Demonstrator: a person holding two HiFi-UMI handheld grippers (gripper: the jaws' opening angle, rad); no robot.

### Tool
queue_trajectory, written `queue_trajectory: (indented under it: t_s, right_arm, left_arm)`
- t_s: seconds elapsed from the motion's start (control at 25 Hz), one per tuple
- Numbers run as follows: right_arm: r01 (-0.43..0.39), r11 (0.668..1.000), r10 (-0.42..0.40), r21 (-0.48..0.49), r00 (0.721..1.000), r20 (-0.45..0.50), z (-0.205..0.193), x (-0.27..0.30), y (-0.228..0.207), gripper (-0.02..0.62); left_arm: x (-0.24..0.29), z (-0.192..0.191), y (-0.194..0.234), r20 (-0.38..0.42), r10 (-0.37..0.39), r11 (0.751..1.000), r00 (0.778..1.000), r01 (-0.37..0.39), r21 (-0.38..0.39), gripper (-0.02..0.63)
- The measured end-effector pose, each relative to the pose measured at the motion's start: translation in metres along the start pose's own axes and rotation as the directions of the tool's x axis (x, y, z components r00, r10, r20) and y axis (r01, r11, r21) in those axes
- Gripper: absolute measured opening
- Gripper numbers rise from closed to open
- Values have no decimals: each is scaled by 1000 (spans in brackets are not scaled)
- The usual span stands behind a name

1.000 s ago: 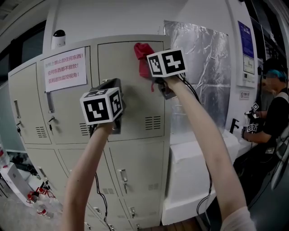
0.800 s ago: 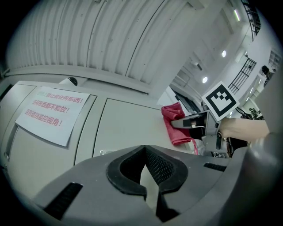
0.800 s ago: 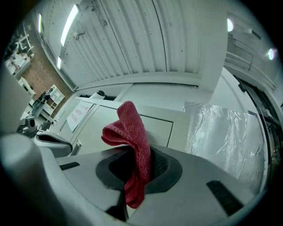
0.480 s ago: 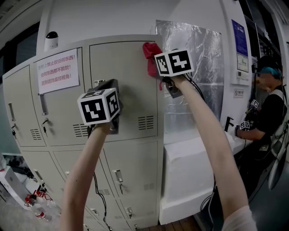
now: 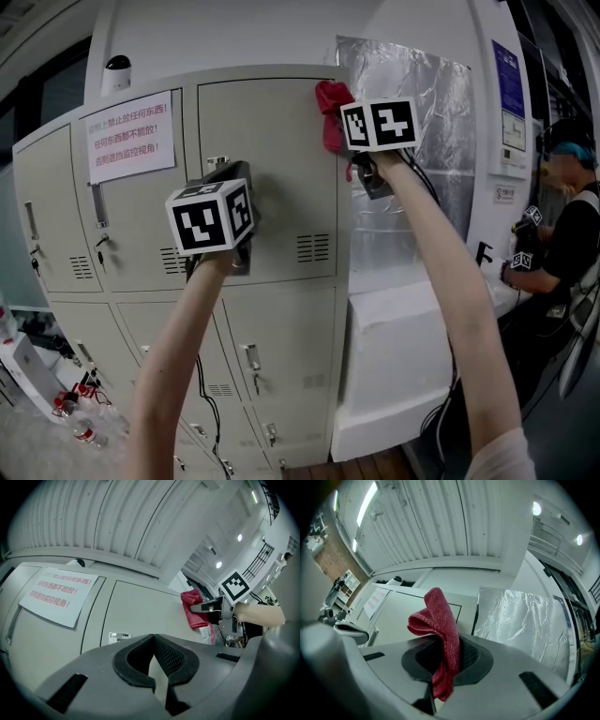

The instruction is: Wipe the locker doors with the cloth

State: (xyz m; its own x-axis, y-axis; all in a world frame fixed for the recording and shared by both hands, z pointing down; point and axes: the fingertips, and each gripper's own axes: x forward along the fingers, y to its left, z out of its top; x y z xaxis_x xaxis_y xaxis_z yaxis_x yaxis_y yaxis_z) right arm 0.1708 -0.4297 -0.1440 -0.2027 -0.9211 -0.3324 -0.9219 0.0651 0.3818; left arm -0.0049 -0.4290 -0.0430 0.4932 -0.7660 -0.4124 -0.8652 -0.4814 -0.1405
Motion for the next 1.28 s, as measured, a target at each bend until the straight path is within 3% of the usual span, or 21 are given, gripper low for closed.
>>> queue_trajectory:
  t_s: [0.16, 0.36, 0.76, 1.0, 1.28]
  right_arm:
    - [-76, 997, 73, 30, 995, 73, 16, -13, 28, 26]
    - [-222, 973, 212, 55, 966, 148, 39, -22, 91, 26]
    - [-387, 909, 361, 154, 917, 170, 25, -1, 209, 26]
    - [-409, 899, 397, 156, 912, 103, -1, 20, 259, 26]
    - [-365, 919, 362, 149, 931, 47, -22, 41, 262, 26]
  left_arm:
    - [-12, -1, 8, -1, 15, 1000, 1000, -15, -3, 16]
    - [-40, -2, 24, -1, 53, 999, 999, -53, 8, 16]
    - [-91, -21, 51, -47, 136, 989, 990, -134, 56, 16]
    - [-99, -32, 53, -63, 147, 987, 987, -143, 68, 17]
    - [-98, -44, 58, -68, 145, 989, 987, -143, 44, 16]
